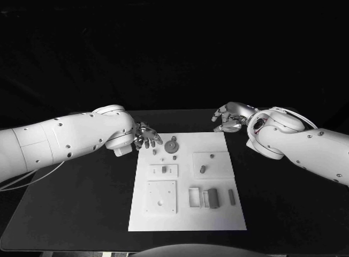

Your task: Assemble the parts on the task board

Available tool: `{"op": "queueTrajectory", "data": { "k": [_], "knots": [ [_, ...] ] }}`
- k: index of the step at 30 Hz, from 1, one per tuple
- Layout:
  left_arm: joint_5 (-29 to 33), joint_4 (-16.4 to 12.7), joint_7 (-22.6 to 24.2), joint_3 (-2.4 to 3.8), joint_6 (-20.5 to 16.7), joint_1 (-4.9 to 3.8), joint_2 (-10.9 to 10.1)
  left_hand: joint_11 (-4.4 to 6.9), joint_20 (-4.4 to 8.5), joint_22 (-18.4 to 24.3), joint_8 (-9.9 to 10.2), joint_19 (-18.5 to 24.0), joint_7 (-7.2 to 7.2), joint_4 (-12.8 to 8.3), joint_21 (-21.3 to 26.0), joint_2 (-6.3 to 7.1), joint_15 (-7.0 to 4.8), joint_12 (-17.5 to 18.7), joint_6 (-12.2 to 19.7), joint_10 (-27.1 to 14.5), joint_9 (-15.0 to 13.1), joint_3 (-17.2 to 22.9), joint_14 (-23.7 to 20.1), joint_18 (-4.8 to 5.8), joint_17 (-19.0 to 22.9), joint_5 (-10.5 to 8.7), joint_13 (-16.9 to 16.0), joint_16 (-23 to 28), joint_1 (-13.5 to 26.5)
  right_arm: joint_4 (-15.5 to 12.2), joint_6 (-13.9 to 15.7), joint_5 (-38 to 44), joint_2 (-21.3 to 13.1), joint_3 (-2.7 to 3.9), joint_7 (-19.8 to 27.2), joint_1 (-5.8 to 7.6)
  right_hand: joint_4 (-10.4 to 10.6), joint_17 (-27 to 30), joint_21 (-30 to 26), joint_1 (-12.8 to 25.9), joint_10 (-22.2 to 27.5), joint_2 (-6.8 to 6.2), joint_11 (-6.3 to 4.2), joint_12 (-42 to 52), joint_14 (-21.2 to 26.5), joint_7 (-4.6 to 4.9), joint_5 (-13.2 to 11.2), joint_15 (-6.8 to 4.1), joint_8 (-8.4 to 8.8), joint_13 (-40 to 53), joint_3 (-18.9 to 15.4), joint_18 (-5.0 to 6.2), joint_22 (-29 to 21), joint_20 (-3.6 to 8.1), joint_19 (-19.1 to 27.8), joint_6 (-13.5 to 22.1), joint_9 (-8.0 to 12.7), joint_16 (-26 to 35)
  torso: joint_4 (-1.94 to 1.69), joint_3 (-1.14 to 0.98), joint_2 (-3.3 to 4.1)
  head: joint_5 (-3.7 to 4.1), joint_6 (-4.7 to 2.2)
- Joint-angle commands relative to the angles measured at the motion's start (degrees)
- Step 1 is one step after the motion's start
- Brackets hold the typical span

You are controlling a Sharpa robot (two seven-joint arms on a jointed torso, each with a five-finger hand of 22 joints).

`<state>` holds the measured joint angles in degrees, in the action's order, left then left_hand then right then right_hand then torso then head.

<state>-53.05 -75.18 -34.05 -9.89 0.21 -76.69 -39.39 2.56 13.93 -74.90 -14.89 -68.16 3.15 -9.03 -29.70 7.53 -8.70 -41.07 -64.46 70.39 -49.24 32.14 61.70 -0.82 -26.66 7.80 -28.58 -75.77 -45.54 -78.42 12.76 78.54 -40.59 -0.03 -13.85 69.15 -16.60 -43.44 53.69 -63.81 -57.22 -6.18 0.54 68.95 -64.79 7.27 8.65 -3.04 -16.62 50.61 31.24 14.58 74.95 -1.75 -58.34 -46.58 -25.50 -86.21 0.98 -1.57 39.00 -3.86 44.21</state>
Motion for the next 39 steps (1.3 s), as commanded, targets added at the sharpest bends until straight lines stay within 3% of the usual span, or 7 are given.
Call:
{"op": "queueTrajectory", "data": {
  "k": [1, 8, 10, 13, 16, 29, 39],
  "knots": [
    [0.49, 2.34, 0.45, -0.22, 0.25, 0.08, 0.96, -0.17, -0.02, -0.27, 0.63, 0.20, 0.37, -0.30, 0.52, 0.13, 0.47, 0.43, 0.90, -0.43, 0.45, -0.01, 0.08, 0.18, 0.24, -0.24, 0.41, 0.16, -0.48, -0.05, -0.32, 0.55, 0.02, 0.03, 0.07, -0.02, -0.06, 0.07, -0.24, -0.31, 3.40, -0.39, 2.42, 0.03, 0.50, 2.10, 0.08, -0.10, 0.27, -0.07, -0.10, 0.42, 0.93, 0.05, 0.47, -2.17, 0.10, 0.18, -0.01, -0.07, 0.00, -0.08, -0.25],
    [-3.98, 6.48, 0.70, -0.97, 1.42, 0.14, 3.86, -0.79, -0.67, -0.35, 1.68, 0.58, 1.00, 1.25, 1.29, 1.27, 1.07, 1.06, 1.92, -1.35, 1.37, -1.65, -0.57, -0.24, 0.87, -0.78, 1.14, 0.03, 1.83, 0.01, -0.35, 0.52, 0.20, 0.03, 0.08, -0.02, -0.05, 0.07, -0.24, -0.30, 3.41, -0.40, 2.43, 0.04, 0.51, 2.11, 0.07, -0.09, 0.28, -0.08, -0.11, 0.42, 0.93, 0.04, 0.47, -2.16, 0.11, 0.17, 0.05, 0.05, 0.10, -0.18, -0.50],
    [-5.05, 8.03, 0.92, -1.51, 1.43, 0.19, 5.06, -0.79, -0.72, -0.38, 1.75, 0.56, 1.00, 1.82, 1.45, 1.52, 1.09, 1.02, 1.93, -1.42, 1.49, -1.70, -0.63, -0.41, 1.03, -2.70, 1.22, -0.07, 2.02, 0.01, -0.38, 0.52, 0.28, 0.03, 0.09, -0.02, -0.04, 0.07, -0.24, -0.30, 3.41, -0.41, 2.43, 0.04, 0.51, 2.12, 0.07, -0.09, 0.29, -0.08, -0.11, 0.42, 0.93, 0.04, 0.47, -2.14, 0.11, 0.17, 0.06, 0.05, 0.13, -0.17, -0.51],
    [-6.96, 10.03, 1.02, -2.19, 2.30, 0.54, 6.49, -0.85, -0.78, -0.42, 1.89, 0.56, 1.07, 2.07, 1.57, 1.89, 1.13, 1.07, 2.12, -1.62, 1.61, -1.64, -0.70, -0.48, 1.17, -3.38, 1.32, -0.11, 1.90, 0.04, -0.39, 0.52, 0.40, 0.03, 0.13, -0.02, -0.04, 0.07, -0.24, -0.31, 3.42, -0.40, 2.44, 0.06, 0.51, 2.13, 0.07, -0.09, 0.32, -0.08, -0.11, 0.42, 0.93, 0.04, 0.47, -2.09, 0.12, 0.16, 0.10, 0.11, 0.20, -0.12, -0.51],
    [-7.74, 11.46, 0.58, -2.26, 4.67, 1.13, 7.33, -1.04, -0.89, -0.46, 2.16, 0.52, 1.26, 2.62, 1.72, 2.26, 1.26, 1.24, 2.52, -2.09, 1.80, -1.56, -0.74, -0.56, 1.33, -4.08, 1.50, -0.23, 1.91, 0.01, -0.42, 0.50, 0.45, 0.03, 0.17, -0.03, -0.03, 0.07, -0.24, -0.30, 3.42, -0.39, 2.46, 0.08, 0.51, 2.15, 0.07, -0.07, 0.38, -0.08, -0.11, 0.42, 0.93, 0.03, 0.46, -1.99, 0.15, 0.15, 0.14, 0.11, 0.22, -0.17, -0.45],
    [-11.04, 16.04, 0.82, -2.48, 6.55, 2.71, 9.58, -1.46, -1.29, -0.63, 2.64, 0.89, 1.69, 5.81, 2.33, 4.18, 1.68, 1.28, 3.36, -3.04, 2.11, -1.80, -1.46, -0.83, 1.73, -5.01, 1.72, -0.54, 3.83, -0.25, -0.40, 0.48, 0.64, 0.03, 0.17, -0.05, -0.01, 0.06, -0.24, -0.26, 3.44, -0.37, 2.53, 0.13, 0.52, 2.22, 0.06, -0.01, 0.55, -0.09, -0.13, 0.42, 0.94, 0.01, 0.44, -1.71, 0.24, 0.12, 0.05, 0.06, 0.07, -0.04, -0.27],
    [-10.22, 16.88, 1.75, -2.48, 6.36, 3.41, 10.17, -1.43, -1.33, -0.80, 2.54, 0.71, 1.66, 6.55, 2.27, 3.73, 1.66, 1.08, 3.31, -3.03, 1.98, -1.50, -1.42, -0.98, 1.73, -5.01, 1.65, -0.84, 3.66, -0.20, -0.43, 0.48, 0.71, 0.03, 0.17, -0.14, -0.02, 0.06, -0.24, -0.26, 3.45, -0.35, 2.55, 0.15, 0.52, 2.25, 0.07, 0.01, 0.59, -0.10, -0.12, 0.42, 0.94, 0.00, 0.44, -1.65, 0.26, 0.11, 0.07, 0.11, 0.14, 0.17, -0.14]
  ]
}}
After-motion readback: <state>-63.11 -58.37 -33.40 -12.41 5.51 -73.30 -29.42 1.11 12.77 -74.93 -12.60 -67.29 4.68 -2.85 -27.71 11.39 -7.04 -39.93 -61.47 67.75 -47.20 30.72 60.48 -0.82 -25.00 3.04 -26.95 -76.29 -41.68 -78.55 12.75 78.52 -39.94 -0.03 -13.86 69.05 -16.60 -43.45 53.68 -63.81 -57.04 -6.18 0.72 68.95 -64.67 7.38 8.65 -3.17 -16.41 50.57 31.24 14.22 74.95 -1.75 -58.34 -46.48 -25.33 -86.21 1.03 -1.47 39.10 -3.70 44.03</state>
